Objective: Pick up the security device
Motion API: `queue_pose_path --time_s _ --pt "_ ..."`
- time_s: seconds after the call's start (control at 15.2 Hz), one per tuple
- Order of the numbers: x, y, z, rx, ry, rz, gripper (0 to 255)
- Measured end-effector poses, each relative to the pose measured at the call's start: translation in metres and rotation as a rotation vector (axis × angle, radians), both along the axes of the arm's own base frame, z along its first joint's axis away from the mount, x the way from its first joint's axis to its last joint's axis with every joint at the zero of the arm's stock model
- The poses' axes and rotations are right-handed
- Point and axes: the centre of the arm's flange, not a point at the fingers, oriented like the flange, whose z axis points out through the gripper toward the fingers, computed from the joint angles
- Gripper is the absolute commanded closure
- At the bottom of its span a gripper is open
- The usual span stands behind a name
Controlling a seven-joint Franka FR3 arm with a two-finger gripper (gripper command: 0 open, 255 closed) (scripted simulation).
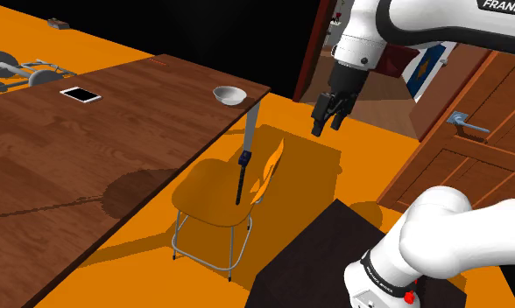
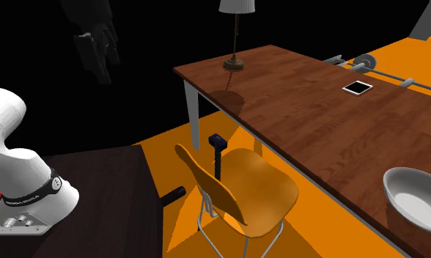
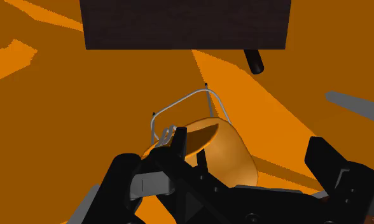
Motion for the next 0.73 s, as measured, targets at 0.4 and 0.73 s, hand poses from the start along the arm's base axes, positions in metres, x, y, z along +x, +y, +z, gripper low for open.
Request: queue_pose_path --time_s 0.4,0.73 --pt "0.039 -0.003 -0.036 -0.013 -0.007 0.085 0" --pt "0.087 -0.006 -0.079 -0.029 -0.017 0.192 0"
